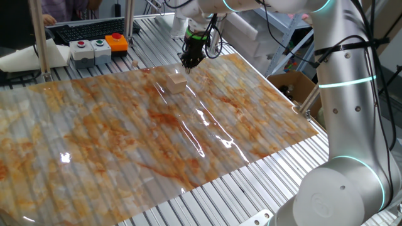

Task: Use the gripper to push the small block from left to right

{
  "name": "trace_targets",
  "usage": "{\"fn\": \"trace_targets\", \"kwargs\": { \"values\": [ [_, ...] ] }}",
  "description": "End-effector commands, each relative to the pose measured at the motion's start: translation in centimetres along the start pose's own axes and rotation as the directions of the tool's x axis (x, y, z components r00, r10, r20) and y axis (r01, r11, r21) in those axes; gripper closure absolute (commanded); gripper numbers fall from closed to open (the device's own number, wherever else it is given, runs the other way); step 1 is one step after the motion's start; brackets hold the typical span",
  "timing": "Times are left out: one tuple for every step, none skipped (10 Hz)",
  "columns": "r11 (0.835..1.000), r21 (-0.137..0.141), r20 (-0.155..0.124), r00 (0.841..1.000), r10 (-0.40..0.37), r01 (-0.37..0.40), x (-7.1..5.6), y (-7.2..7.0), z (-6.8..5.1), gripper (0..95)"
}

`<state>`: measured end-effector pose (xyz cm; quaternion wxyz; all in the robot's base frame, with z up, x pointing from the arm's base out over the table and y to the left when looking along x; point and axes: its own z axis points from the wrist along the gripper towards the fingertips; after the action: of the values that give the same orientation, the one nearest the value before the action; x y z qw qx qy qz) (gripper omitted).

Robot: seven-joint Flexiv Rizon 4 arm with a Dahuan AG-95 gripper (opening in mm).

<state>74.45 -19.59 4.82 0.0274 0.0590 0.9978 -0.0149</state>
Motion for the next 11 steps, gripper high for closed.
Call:
{"fn": "trace_targets", "kwargs": {
  "values": [
    [1.000, -0.004, 0.005, 1.000, 0.002, -0.002, 0.3, 0.0, 0.3, 95.0],
    [1.000, -0.007, 0.005, 1.000, 0.002, -0.002, 0.3, 0.0, 0.5, 95.0],
    [1.000, -0.010, 0.006, 1.000, 0.000, 0.000, 0.4, 0.0, 0.6, 95.0],
    [1.000, -0.013, 0.005, 1.000, 0.001, -0.001, 0.5, 0.1, 0.6, 95.0],
    [1.000, -0.017, 0.005, 1.000, 0.006, -0.006, 0.6, 0.2, 0.6, 95.0],
    [1.000, -0.019, 0.004, 1.000, 0.015, -0.015, 0.9, 0.5, 0.6, 95.0],
    [1.000, -0.019, 0.005, 1.000, 0.015, -0.015, 1.1, 0.7, 0.6, 95.0],
    [1.000, -0.019, 0.005, 1.000, 0.018, -0.018, 1.3, 0.9, 0.6, 95.0],
    [1.000, -0.019, 0.006, 1.000, 0.014, -0.013, 1.4, 0.9, 0.6, 95.0],
    [1.000, -0.020, 0.006, 1.000, 0.015, -0.015, 1.4, 0.9, 0.7, 95.0],
    [1.000, -0.023, 0.014, 1.000, 0.017, -0.017, 1.7, 1.1, 1.0, 95.0]
  ]
}}
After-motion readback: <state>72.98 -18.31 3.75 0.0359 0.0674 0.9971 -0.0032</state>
